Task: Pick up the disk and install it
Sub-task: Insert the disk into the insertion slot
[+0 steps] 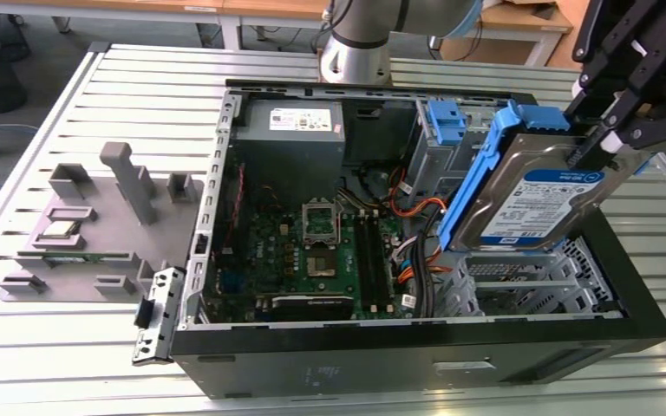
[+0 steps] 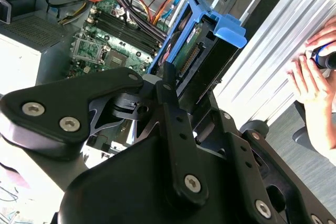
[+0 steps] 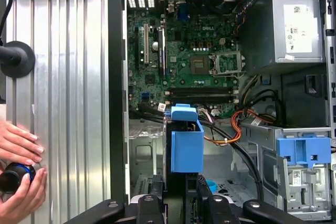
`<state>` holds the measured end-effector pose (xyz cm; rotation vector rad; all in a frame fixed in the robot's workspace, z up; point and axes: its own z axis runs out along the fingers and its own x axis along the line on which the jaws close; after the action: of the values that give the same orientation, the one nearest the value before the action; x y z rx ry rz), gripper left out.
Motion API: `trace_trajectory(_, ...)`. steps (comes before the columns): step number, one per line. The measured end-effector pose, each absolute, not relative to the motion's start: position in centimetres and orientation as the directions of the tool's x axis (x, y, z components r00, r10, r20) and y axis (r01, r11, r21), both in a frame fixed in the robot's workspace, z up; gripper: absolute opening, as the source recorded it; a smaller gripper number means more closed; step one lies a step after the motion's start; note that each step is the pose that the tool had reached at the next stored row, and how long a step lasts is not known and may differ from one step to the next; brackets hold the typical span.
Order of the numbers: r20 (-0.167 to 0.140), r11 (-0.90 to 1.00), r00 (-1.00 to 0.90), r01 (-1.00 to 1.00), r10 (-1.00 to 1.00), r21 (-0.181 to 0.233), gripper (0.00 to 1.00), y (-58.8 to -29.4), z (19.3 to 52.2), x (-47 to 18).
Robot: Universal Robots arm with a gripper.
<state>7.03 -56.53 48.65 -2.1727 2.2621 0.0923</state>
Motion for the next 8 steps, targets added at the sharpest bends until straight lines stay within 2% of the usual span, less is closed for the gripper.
trace_trajectory(8,-0.043,0.039,-0.041,-0.998,-0.998,0.040,0.35,-56.53,48.65,7.22)
